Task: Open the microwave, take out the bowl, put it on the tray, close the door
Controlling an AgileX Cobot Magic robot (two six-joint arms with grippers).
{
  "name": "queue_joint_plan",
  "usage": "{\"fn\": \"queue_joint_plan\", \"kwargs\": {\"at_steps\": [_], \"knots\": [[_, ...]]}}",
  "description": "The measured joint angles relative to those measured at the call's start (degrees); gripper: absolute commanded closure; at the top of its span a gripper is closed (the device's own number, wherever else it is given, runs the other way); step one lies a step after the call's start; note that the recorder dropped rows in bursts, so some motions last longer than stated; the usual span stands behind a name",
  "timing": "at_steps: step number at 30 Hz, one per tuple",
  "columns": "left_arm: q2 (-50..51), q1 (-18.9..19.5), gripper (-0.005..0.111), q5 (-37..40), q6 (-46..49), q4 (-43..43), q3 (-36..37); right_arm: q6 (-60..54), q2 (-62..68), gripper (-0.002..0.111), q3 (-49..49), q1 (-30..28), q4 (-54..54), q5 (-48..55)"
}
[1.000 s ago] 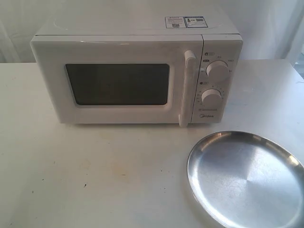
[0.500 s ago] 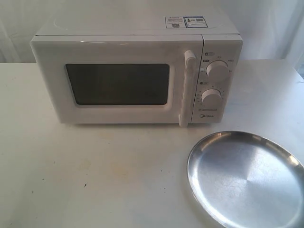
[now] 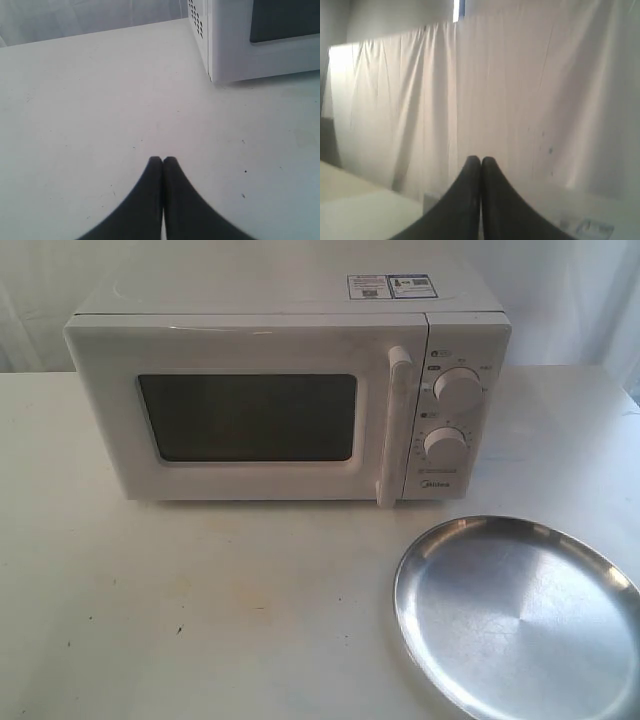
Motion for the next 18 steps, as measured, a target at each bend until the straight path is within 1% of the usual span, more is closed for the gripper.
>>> {"fn": "queue_joint_plan", "kwargs": {"at_steps": [5, 7, 9, 13, 18], "knots": [[0.0, 0.0, 0.107, 0.0, 0.0, 0.0, 0.0, -6.46, 24.67, 0.108, -0.85, -0.21, -4.46, -6.29], [0.0, 0.0, 0.107, 0.0, 0.0, 0.0, 0.0, -10.55, 33.79, 0.108, -0.85, -0.18, -4.44, -8.06], [0.0, 0.0, 0.107, 0.0, 0.0, 0.0, 0.0, -17.66, 43.35, 0.108, -0.85, -0.18, -5.3, -11.72], [0.0, 0.0, 0.107, 0.0, 0.0, 0.0, 0.0, -32.56, 56.45, 0.108, -0.85, -0.18, -6.65, -19.85], [0.0, 0.0, 0.107, 0.0, 0.0, 0.0, 0.0, -45.79, 67.55, 0.108, -0.96, -0.18, -3.71, -21.04]]}}
